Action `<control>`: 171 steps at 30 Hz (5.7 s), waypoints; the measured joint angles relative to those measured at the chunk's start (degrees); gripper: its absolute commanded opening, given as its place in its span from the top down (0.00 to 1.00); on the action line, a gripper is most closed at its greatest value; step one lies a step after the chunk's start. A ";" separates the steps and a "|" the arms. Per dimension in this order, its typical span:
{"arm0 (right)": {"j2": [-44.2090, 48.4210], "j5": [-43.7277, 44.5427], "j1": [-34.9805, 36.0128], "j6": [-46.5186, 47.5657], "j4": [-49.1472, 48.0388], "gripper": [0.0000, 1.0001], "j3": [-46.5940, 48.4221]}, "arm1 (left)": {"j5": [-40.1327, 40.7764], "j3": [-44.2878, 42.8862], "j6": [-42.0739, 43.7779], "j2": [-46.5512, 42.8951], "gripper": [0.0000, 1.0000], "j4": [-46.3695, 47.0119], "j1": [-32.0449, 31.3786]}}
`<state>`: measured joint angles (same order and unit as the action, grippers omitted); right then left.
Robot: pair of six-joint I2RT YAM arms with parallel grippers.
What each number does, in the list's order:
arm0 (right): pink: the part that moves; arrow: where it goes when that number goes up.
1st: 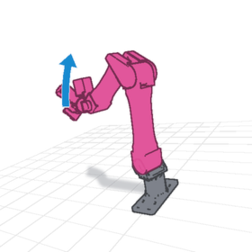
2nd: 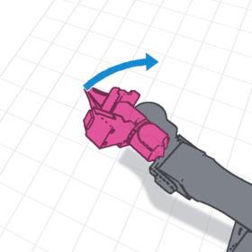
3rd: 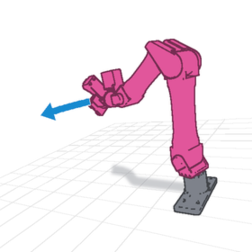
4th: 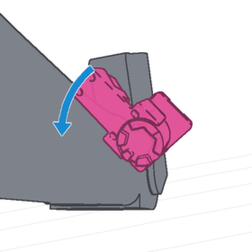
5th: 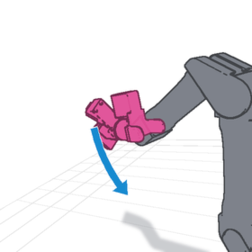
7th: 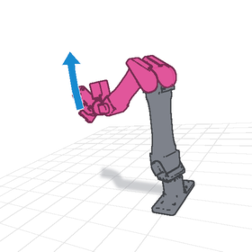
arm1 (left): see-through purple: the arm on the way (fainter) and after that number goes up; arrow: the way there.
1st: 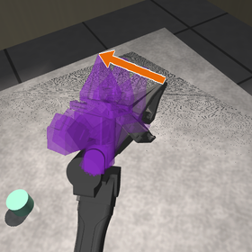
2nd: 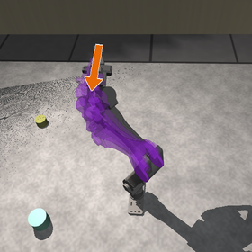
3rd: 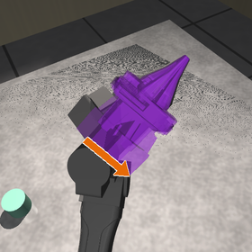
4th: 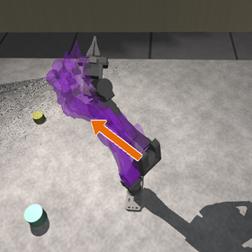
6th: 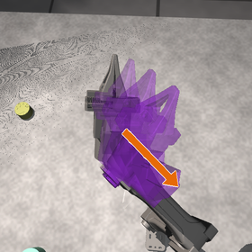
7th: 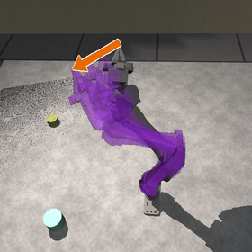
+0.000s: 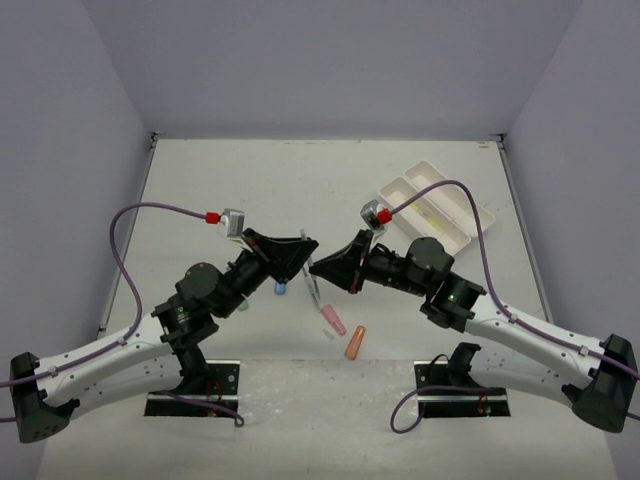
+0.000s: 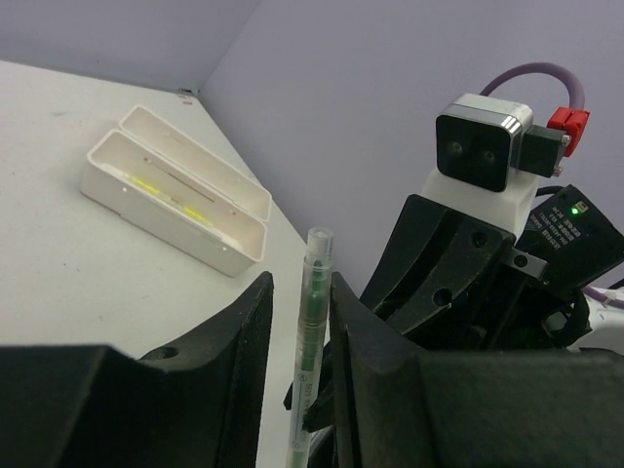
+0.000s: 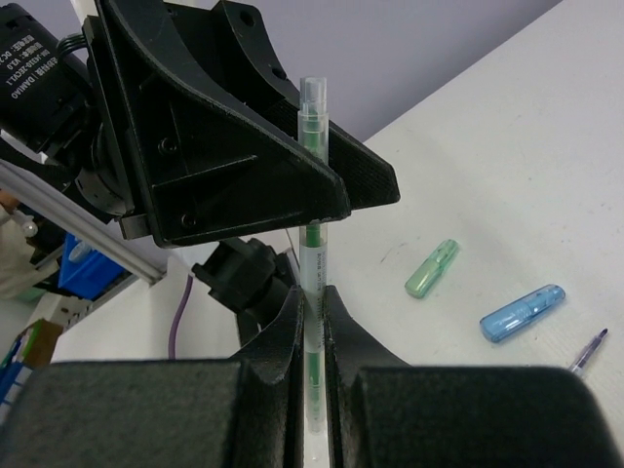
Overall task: Sort the stationery into containers
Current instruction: Close the pen cap on the pen.
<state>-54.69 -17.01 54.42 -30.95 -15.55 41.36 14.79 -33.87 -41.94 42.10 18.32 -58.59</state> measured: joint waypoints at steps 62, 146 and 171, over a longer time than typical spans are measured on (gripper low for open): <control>-6.63 -7.19 -0.05 -0.12 -1.42 1.00 3.10 | -0.95 -6.95 9.60 -0.13 0.99 -6.67 -0.04; -12.62 -17.23 -3.04 13.93 14.86 1.00 20.11 | 1.10 -14.97 11.35 -0.66 0.76 -9.90 -0.35; -18.68 -13.51 -2.28 16.65 28.67 1.00 34.73 | 1.98 -8.89 9.40 -1.52 1.00 3.75 1.75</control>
<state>-73.37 -30.52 52.14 -14.30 13.12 76.09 16.77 -42.76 -32.54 40.57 22.07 -56.84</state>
